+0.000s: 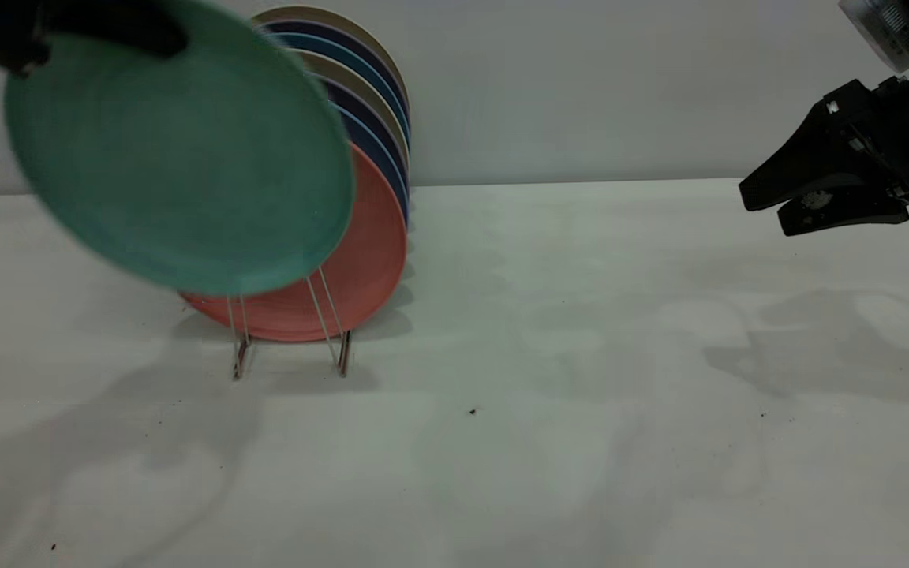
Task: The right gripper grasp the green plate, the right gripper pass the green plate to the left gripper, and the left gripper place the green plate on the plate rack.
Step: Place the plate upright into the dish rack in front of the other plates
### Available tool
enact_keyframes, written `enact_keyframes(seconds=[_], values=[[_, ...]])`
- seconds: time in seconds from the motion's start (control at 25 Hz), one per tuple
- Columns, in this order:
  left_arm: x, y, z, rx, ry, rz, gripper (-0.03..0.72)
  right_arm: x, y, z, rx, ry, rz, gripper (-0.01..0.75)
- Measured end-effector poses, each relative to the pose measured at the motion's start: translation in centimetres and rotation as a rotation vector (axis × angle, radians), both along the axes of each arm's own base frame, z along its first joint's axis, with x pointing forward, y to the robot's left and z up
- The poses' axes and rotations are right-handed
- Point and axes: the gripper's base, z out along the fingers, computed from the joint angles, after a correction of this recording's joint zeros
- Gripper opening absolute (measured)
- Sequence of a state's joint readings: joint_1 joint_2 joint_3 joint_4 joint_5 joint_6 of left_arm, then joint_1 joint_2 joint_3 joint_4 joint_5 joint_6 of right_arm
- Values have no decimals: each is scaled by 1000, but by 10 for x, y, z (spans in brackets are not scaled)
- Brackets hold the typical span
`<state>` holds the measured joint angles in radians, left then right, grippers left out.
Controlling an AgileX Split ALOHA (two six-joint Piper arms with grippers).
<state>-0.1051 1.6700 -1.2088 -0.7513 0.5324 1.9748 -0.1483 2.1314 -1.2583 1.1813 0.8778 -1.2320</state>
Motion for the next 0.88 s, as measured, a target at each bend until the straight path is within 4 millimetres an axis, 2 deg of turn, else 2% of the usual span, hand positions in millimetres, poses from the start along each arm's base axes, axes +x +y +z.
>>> enact_keyframes(seconds=[0.16, 0.44, 0.88], values=[[3, -12, 4, 44, -89, -47, 86, 0, -1, -1, -22, -3, 2, 575], [6, -12, 5, 44, -120, -32, 86, 0, -2, -2, -27, -2, -1, 575], [18, -14, -27, 39, -36, -23, 86, 0, -2, -2, -30, -2, 0, 575]])
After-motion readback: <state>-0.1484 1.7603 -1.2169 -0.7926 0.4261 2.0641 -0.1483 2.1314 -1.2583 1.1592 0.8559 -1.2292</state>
